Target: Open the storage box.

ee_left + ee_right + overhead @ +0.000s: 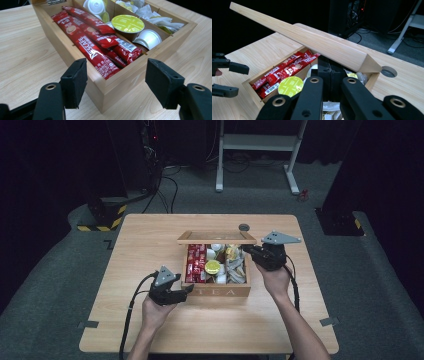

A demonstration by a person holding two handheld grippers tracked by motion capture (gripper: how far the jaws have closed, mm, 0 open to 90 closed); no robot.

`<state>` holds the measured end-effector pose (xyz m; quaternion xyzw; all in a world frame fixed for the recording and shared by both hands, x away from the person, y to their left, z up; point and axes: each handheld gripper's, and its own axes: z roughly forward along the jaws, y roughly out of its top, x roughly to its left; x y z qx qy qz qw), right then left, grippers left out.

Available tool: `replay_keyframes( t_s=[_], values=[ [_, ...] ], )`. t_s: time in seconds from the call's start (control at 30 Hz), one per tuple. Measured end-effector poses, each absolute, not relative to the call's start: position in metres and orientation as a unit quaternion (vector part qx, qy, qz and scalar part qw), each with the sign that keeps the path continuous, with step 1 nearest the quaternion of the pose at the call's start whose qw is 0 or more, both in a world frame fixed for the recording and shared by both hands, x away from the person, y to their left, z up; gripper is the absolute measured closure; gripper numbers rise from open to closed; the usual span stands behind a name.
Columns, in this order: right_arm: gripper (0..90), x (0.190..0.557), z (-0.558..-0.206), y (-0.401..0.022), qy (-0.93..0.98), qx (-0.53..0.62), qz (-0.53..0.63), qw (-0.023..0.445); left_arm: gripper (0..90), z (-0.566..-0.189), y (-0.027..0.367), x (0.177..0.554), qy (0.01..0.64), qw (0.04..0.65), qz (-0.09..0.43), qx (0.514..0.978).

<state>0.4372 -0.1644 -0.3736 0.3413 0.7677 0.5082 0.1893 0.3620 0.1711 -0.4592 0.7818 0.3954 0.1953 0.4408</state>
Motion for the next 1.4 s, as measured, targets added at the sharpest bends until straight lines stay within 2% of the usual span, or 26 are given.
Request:
replay_keyframes(
  t_s=[0.7, 1.4],
  values=[
    [89.7, 0.441, -0.373, -0.163, 0.770, 0.339, 0.508, 0.184, 36.0, -0.446, 0.142, 0.381, 0.362, 0.443, 0.198, 0.796],
    [89.5, 0.444, -0.370, -0.163, 0.770, 0.340, 0.508, 0.183, 33.3, -0.445, 0.109, 0.405, 0.350, 0.436, 0.200, 0.804]
  ],
)
